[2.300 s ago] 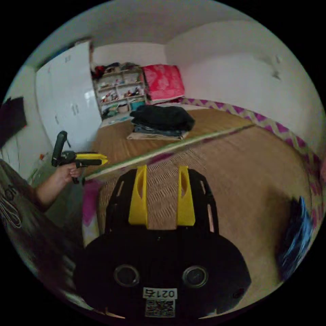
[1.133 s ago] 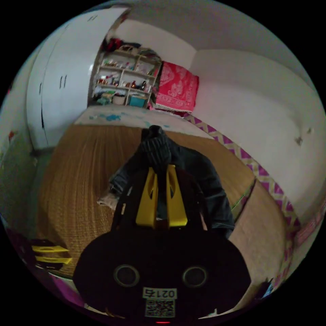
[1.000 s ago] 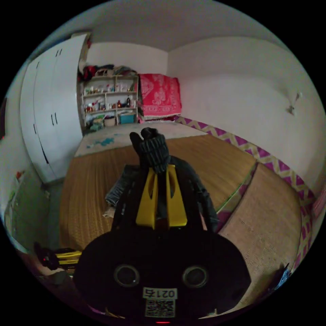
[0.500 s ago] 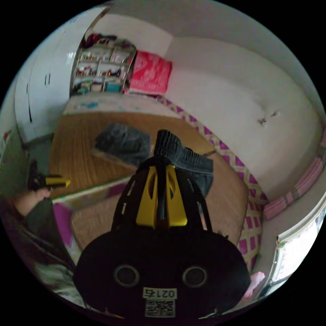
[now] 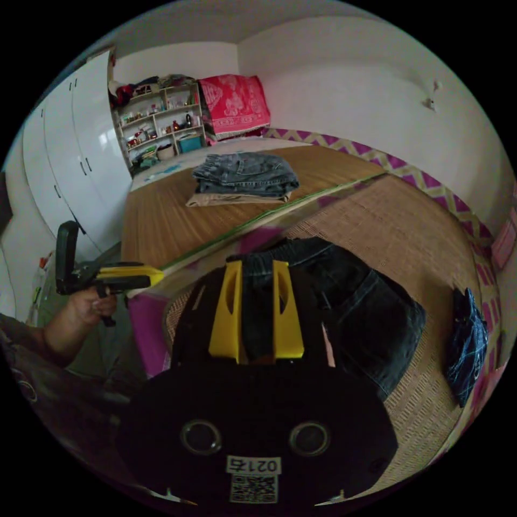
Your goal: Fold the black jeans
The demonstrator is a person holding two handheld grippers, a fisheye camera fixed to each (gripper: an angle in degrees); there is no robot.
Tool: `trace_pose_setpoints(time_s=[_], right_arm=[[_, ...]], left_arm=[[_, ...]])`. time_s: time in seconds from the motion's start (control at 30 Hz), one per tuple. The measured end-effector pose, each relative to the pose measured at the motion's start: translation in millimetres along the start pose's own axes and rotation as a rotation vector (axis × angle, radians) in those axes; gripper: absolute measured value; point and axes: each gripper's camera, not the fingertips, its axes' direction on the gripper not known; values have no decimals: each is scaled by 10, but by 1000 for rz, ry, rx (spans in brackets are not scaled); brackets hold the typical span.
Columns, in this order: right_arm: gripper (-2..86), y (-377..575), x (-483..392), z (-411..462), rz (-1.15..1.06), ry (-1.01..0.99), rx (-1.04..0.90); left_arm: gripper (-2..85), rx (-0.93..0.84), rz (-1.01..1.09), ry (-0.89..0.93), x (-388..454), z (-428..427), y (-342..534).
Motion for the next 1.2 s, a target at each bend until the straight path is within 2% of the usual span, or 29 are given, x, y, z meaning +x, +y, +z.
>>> trace_pose_setpoints(time_s=[0.13, 0.23, 0.3, 0.37, 0.5, 0.63, 0.77, 0.9, 0.97, 1.03, 1.13, 1.2], right_arm=[[134, 130, -58, 257, -51, 0, -89], [123, 258, -60, 534, -76, 160, -143], [93, 334, 40, 619, -90, 151, -189], [51, 457, 409, 245, 7, 69, -86], [42, 837, 1371, -922, 208, -71, 144], [41, 1781, 2560, -2482, 396, -61, 355], [42, 3249, 3518, -3696, 663, 78, 506], [41, 4621, 4288, -3780, 950, 122, 451], [40, 5419, 4705, -3433, 1115, 43, 386], [40, 5830, 4876, -3209, 1208, -35, 352], [49, 6141, 4908, -3272, 1220, -190, 508], [57, 6140, 4806, -3441, 1179, -138, 544]], left_arm=[[0, 5, 9, 2, 156, 229, 12], [-2, -2, 7, -3, 246, 416, 55], [-4, -10, 12, -12, 299, 532, 92], [-6, -18, 29, -31, 374, 674, 147], [-6, -17, 69, -33, 532, 909, 183], [6, -30, 142, 23, 871, 1323, 119], [27, -47, 222, 113, 1359, 1841, 53], [37, -79, 265, 147, 1759, 2356, 39], [38, -157, 284, 115, 1937, 2771, 64], [38, -207, 301, 107, 2020, 2985, 96], [42, -152, 344, 129, 2175, 3032, 125], [55, -124, 429, 141, 2366, 3058, 134]])
